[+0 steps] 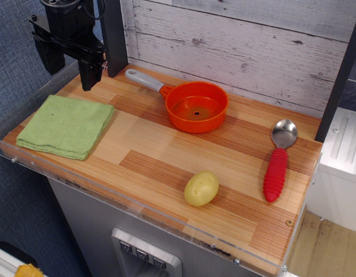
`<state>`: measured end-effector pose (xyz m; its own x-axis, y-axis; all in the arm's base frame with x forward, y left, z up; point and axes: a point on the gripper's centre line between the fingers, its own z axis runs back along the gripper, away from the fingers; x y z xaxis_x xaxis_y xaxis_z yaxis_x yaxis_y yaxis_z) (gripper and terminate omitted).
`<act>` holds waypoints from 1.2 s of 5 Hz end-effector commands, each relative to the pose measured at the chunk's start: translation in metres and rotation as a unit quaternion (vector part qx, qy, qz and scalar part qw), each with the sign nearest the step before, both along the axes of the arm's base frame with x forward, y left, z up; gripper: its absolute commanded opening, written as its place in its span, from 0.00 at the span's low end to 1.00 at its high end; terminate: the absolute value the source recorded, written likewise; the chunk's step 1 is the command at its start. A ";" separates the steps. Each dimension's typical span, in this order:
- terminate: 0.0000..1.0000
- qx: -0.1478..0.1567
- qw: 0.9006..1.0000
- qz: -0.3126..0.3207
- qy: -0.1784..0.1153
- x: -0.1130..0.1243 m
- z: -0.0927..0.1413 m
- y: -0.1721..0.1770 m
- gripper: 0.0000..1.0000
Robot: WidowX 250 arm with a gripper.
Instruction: Place the red spoon on the green cloth.
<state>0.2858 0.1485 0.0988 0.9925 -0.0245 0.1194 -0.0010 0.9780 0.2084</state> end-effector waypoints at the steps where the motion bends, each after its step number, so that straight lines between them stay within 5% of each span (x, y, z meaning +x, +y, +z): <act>1: 0.00 0.000 1.000 0.000 0.000 0.000 0.000 0.000 1.00; 3: 0.00 -0.005 1.000 -0.007 -0.024 0.008 0.016 -0.042 1.00; 6: 0.00 -0.069 0.995 -0.019 -0.071 0.034 0.018 -0.163 1.00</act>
<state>0.3164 -0.0159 0.1015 0.9738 -0.0362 0.2247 0.0204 0.9972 0.0722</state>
